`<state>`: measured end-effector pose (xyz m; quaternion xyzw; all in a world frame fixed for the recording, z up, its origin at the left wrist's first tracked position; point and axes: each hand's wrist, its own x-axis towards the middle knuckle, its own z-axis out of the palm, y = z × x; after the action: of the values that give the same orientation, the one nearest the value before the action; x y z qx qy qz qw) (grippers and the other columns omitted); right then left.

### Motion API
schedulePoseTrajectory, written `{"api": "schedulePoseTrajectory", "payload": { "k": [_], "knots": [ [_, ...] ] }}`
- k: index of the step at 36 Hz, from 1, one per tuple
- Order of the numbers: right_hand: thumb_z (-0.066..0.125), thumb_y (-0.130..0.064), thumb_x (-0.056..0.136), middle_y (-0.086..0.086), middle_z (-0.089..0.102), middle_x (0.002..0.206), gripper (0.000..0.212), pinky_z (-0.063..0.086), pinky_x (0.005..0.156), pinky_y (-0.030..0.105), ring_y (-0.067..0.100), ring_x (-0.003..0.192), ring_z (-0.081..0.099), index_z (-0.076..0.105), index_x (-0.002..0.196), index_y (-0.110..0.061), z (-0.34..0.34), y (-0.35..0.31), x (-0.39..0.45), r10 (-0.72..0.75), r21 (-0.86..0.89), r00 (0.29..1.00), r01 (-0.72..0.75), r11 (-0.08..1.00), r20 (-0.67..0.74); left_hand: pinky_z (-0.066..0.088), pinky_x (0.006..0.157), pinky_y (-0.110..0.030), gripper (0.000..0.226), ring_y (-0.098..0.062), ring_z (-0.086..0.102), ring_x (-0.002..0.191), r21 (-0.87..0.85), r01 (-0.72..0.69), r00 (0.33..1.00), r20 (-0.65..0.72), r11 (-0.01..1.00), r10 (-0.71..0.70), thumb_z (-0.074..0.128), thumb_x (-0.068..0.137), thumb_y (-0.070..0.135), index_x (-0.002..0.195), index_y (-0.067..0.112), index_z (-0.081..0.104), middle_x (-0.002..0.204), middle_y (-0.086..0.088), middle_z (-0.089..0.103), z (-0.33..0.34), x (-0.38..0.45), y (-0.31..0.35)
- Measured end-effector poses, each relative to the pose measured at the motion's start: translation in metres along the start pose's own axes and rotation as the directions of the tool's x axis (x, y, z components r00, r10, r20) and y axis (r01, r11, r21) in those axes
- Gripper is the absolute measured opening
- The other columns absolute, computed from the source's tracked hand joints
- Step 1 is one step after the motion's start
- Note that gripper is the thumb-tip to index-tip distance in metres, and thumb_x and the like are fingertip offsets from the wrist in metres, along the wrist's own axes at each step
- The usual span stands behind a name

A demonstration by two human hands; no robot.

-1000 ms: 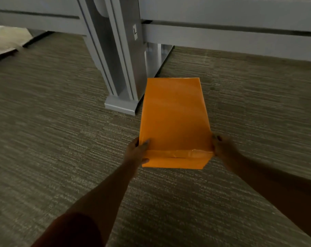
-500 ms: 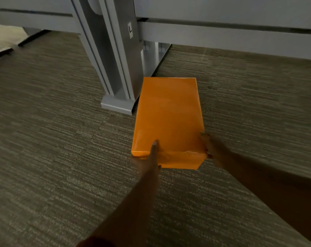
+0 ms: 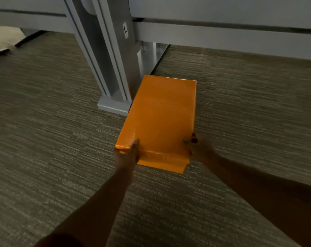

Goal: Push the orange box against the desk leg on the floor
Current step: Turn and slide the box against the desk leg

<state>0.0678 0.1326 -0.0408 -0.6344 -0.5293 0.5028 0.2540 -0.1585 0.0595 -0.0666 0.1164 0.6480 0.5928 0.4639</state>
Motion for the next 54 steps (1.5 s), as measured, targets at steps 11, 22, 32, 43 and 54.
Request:
{"api": "schedulePoseTrajectory", "payload": {
  "k": [11,22,32,43,54],
  "knots": [
    [0.062,-0.022,0.096,0.006,0.063,0.128,0.044,0.061,0.075,0.04,0.027,0.107,0.067,0.045,0.137,-0.028,-0.004,-0.003,0.006,0.09,0.245,0.982,-0.13,0.961,0.167,0.055,0.09,-0.055,0.084,-0.032,0.057,0.117,0.282,-0.021,0.99,-0.124,0.959,0.059,0.075,0.078,0.05,0.144,0.02,0.033,0.135,-0.007,0.054,-0.01,0.013,0.02],
    [0.057,-0.007,0.095,0.009,0.057,0.138,0.07,0.06,0.088,0.046,0.026,0.108,0.066,0.027,0.154,-0.031,0.023,-0.011,0.003,0.035,0.182,0.976,-0.076,0.98,0.214,0.056,0.088,-0.055,0.041,-0.04,0.065,0.105,0.448,-0.092,0.969,-0.165,0.889,0.183,0.068,0.088,0.028,0.12,0.003,0.06,0.115,-0.023,0.067,-0.027,0.038,0.056],
    [0.052,0.002,0.094,0.008,0.044,0.152,0.082,0.053,0.097,0.058,0.038,0.119,0.061,0.017,0.157,-0.036,0.034,-0.028,0.014,0.046,0.216,0.971,-0.098,0.971,0.235,0.054,0.092,-0.054,0.045,-0.034,0.062,0.107,0.457,-0.072,0.953,-0.231,0.887,0.196,0.066,0.091,0.025,0.131,0.007,0.056,0.123,-0.019,0.064,-0.032,0.056,0.062],
    [0.049,-0.008,0.101,0.013,0.043,0.152,0.075,0.049,0.103,0.056,0.036,0.123,0.057,0.008,0.159,-0.032,0.027,-0.038,0.028,0.052,0.239,0.953,-0.128,0.962,0.299,0.05,0.097,-0.059,0.054,-0.041,0.059,0.118,0.422,-0.039,0.958,-0.243,0.906,0.155,0.064,0.092,0.029,0.138,0.007,0.045,0.133,-0.023,0.058,-0.023,0.07,0.06],
    [0.071,-0.032,0.082,0.003,0.059,0.13,0.074,0.058,0.087,0.052,0.025,0.105,0.065,0.034,0.145,-0.029,0.06,-0.013,-0.008,0.012,0.15,0.995,-0.027,0.988,0.099,0.055,0.084,-0.056,0.08,-0.03,0.056,0.114,-0.004,0.011,0.977,-0.213,1.0,-0.012,0.076,0.079,0.045,0.144,0.03,0.03,0.131,-0.004,0.052,0.015,0.029,0.012]
  ]
}}
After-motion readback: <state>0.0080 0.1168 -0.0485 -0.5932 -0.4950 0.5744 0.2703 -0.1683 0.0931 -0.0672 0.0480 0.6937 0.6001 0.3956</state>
